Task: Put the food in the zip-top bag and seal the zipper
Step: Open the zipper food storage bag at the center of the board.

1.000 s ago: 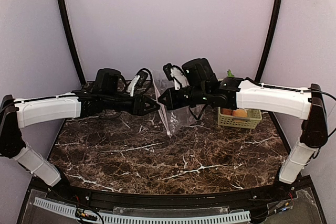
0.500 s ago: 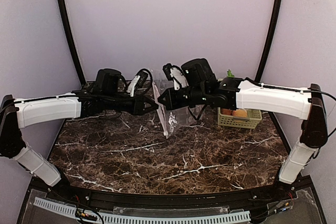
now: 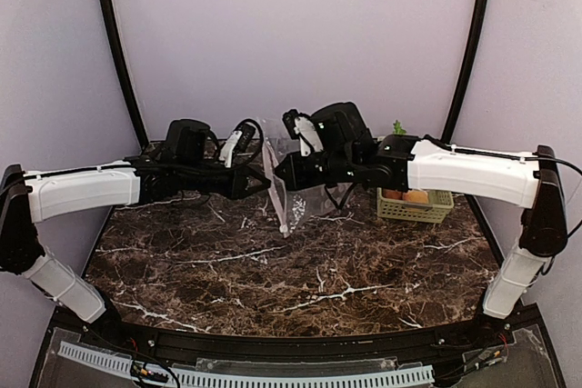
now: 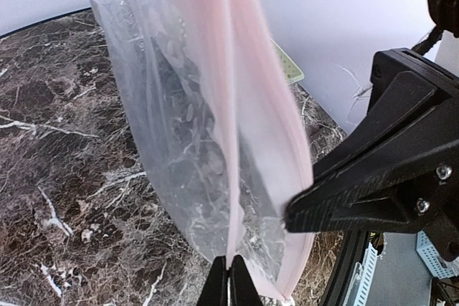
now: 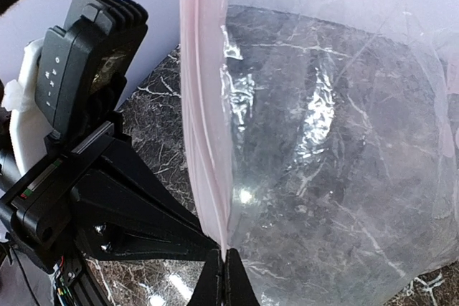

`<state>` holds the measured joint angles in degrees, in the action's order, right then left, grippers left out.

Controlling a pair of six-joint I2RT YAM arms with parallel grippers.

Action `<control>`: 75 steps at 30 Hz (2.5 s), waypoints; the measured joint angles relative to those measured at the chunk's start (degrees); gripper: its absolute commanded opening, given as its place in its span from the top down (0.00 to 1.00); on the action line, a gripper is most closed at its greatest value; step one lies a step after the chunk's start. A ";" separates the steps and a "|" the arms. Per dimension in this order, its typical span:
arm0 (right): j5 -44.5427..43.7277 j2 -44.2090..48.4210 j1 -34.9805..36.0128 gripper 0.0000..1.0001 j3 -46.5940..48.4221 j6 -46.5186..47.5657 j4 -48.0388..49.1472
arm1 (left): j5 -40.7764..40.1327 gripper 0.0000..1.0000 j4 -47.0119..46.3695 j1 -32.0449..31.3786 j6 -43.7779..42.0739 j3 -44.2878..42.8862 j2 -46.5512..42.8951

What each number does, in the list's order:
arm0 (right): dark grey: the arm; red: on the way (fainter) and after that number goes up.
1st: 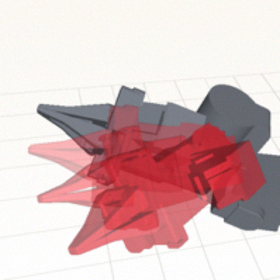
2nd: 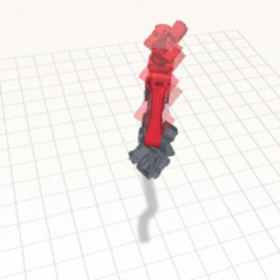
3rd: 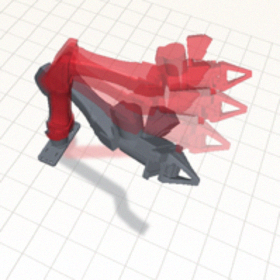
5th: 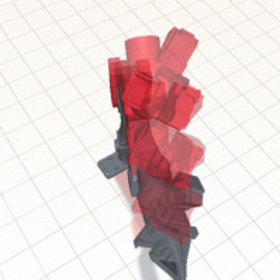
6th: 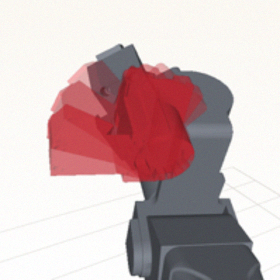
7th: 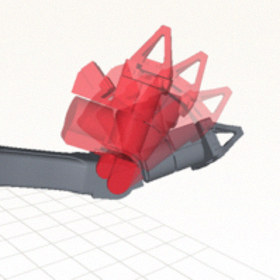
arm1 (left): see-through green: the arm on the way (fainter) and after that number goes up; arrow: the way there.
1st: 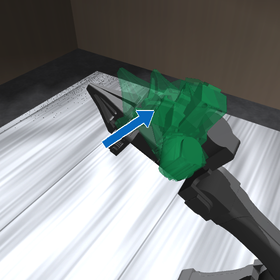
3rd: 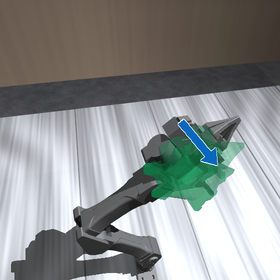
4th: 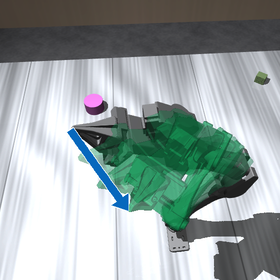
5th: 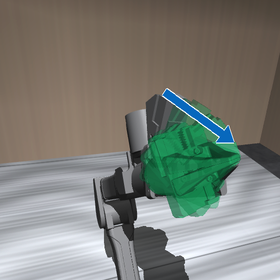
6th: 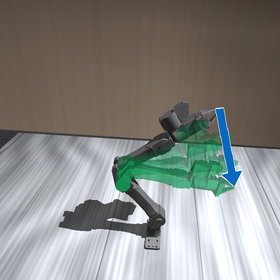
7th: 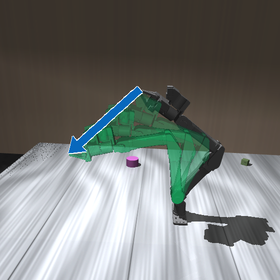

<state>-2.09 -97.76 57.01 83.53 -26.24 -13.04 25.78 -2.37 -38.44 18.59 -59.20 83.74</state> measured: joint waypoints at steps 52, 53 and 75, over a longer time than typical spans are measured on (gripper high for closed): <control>-13.27 2.58 3.58 1.00 -0.61 0.44 -0.92 | -1.49 0.99 1.01 3.80 0.87 0.11 -1.64; -13.86 2.62 3.58 1.00 -0.61 0.44 -0.92 | -1.66 0.99 1.03 3.80 0.83 0.11 -1.66; -0.74 4.33 -4.94 1.00 -3.54 -9.81 0.94 | -14.32 0.99 11.06 3.80 -13.07 -6.99 -11.32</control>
<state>-2.83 -93.43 52.07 79.99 -36.05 -12.10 11.46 8.69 -34.63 5.52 -66.19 72.42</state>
